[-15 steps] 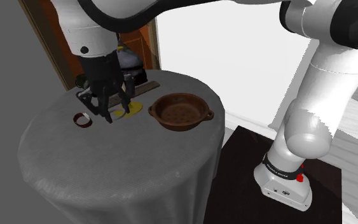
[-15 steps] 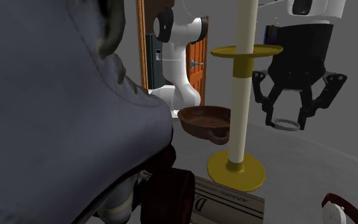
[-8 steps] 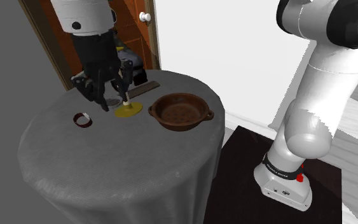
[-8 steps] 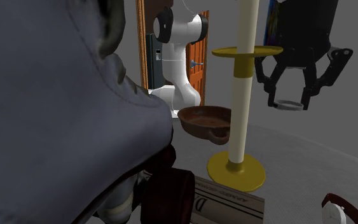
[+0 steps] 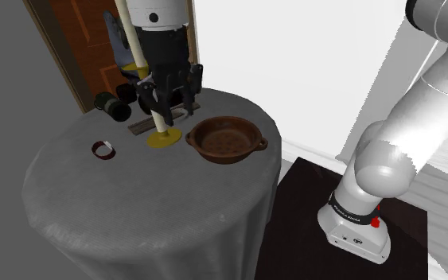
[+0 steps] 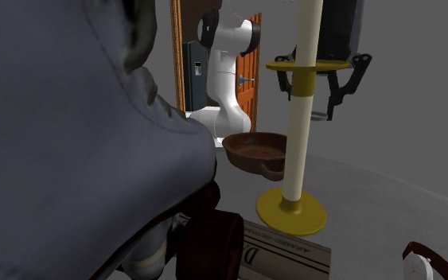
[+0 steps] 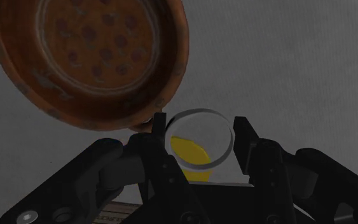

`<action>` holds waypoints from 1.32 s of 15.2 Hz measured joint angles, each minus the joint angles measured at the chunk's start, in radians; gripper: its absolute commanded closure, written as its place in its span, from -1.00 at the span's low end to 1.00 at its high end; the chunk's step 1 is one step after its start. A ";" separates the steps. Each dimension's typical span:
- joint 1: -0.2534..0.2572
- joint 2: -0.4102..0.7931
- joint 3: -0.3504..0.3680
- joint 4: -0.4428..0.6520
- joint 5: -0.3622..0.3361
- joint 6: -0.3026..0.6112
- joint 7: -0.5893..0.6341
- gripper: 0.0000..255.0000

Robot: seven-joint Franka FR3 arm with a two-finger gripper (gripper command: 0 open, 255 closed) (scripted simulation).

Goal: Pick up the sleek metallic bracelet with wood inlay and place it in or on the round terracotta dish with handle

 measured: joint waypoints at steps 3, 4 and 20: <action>-0.005 -0.136 -0.062 -0.125 0.052 -0.004 -0.080 1.00; -0.003 -0.178 -0.083 -0.155 0.064 -0.015 -0.102 1.00; 0.016 -0.360 -0.151 -0.466 0.109 0.111 -0.205 1.00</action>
